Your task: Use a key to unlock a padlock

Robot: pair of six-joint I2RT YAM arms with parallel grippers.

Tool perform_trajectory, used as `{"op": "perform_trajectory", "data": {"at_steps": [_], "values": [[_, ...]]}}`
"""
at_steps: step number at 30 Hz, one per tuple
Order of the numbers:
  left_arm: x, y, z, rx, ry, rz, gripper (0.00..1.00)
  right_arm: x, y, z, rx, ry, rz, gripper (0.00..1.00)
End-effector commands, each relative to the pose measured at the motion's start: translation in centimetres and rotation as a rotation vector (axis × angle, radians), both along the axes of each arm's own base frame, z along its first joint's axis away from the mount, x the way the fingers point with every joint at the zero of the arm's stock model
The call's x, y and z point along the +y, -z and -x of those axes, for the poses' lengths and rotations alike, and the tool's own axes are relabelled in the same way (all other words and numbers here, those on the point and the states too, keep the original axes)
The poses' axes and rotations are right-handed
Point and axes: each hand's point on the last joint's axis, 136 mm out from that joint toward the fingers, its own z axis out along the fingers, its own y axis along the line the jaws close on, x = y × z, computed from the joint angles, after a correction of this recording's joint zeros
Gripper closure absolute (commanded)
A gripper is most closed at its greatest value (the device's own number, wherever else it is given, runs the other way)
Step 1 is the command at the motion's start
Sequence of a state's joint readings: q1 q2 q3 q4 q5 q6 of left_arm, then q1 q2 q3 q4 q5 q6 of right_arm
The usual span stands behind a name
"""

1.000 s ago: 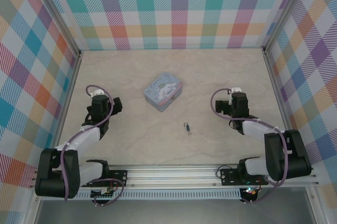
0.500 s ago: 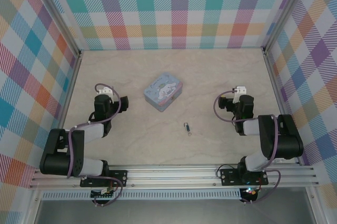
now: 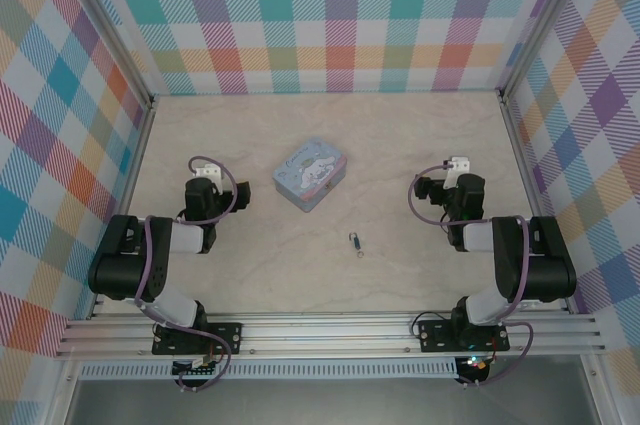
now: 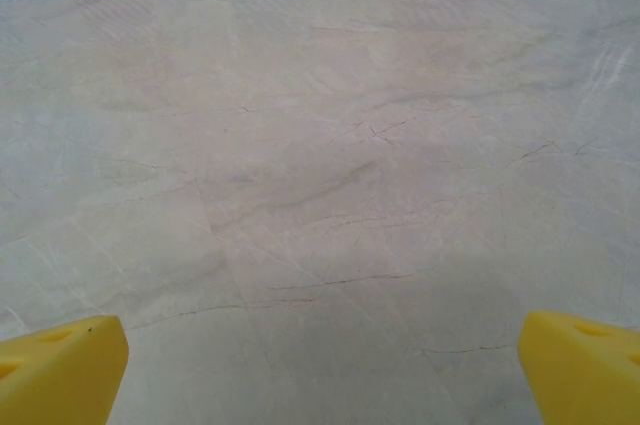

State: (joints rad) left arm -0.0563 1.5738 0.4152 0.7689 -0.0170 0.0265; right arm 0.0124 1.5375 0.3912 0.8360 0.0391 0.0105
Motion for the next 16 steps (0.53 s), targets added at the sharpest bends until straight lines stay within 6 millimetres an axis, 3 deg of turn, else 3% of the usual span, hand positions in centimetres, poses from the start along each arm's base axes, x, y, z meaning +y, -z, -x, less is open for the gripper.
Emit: {"op": "perform_trajectory", "data": {"at_steps": [1, 16], "values": [[0.75, -1.38, -0.61, -0.060, -0.029, 0.000, 0.00, 0.30, -0.74, -0.42, -0.023, -0.018, -0.015, 0.00], [0.64, -1.39, -0.59, -0.059, -0.022, 0.001, 0.00, 0.58, -0.76, -0.46, -0.020, -0.036, -0.016, 0.00]]}}
